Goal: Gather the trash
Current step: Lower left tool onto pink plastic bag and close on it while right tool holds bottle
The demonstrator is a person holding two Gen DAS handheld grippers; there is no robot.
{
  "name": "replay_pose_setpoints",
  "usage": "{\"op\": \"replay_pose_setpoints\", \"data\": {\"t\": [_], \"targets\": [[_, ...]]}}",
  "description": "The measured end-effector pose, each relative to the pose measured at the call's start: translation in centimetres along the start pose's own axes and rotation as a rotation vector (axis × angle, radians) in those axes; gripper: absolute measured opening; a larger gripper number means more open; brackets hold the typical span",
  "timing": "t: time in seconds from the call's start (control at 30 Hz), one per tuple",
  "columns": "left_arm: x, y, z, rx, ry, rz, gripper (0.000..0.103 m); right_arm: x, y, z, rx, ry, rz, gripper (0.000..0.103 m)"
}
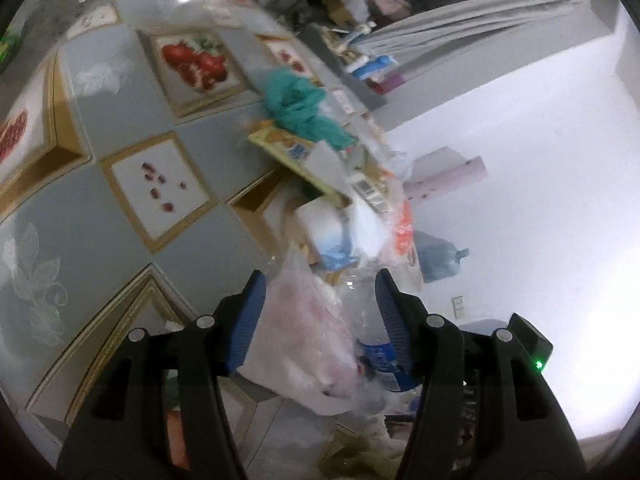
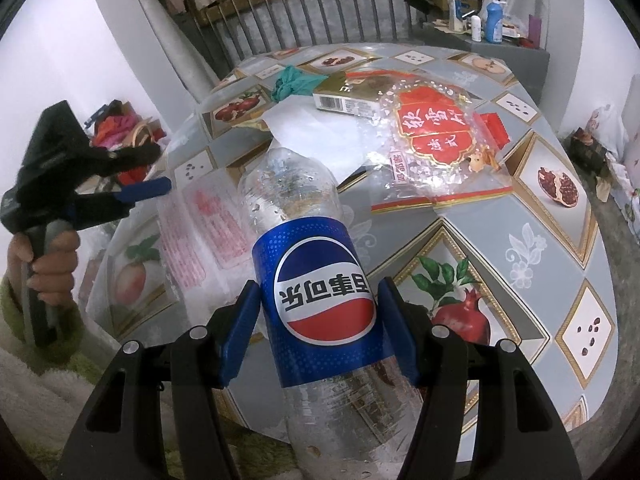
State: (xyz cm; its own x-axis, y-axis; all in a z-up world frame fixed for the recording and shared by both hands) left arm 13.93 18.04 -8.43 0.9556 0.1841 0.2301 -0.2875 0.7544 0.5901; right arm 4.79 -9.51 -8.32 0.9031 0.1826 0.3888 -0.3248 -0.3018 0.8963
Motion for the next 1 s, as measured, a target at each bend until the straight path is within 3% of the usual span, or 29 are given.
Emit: {"op": "replay_pose_setpoints", "data": {"t": [0.07, 0.2, 0.33, 0.5, 0.6, 0.73, 1.0], "targets": [[-0.1, -0.6, -0.3, -0.036, 0.033, -0.024, 0.054, 0.0, 0.0, 0.0, 0.002, -0.002, 0.001, 0.059], [-0.5, -1.0, -0.3, -0.034, 0.051, -0.03, 0.054, 0.0, 0.0, 0.1, 0.005, -0.005, 0.001, 0.059], [-0.7, 0.2, -0.8, -0.098, 0.09, -0.016, 0.054, 0.0, 0.0, 0.0, 0.008, -0.005, -0.001, 0.059], [-2.2, 1.1, 0.0, -0.126, 0.007, -0.083, 0.055, 0.0, 0.0, 0.1, 0.017, -0.011, 0.001, 0.059], [-3.6, 0.4, 0.9, -0.108, -0.06, -0.152, 0.056, -0.1, -0.1, 0.4, 0.029, -0.021, 0.003, 0.059], [-4.9, -1.7, 1.2, -0.072, -0.069, -0.21, 0.056, -0.1, -0.1, 0.5, 0.039, -0.033, 0.004, 0.059], [-5.6, -3.5, 1.8, 0.055, -0.144, -0.22, 0.055, -0.2, 0.1, 0.5, 0.046, -0.041, 0.01, 0.059]]}}
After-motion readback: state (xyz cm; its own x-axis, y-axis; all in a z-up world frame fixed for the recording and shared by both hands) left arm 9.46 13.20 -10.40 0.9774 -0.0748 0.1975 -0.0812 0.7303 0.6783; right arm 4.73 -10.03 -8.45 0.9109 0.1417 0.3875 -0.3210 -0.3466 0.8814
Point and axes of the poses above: each gripper's, at about its wrist camera, not at the fingertips, and y roughly against the way its jaws point, z to its right, x to its top, the point moved 2 cm from there along -y, roughly the way its jaws point, and after that the axes turned 9 degrees about -z, right-handed, at the moved point
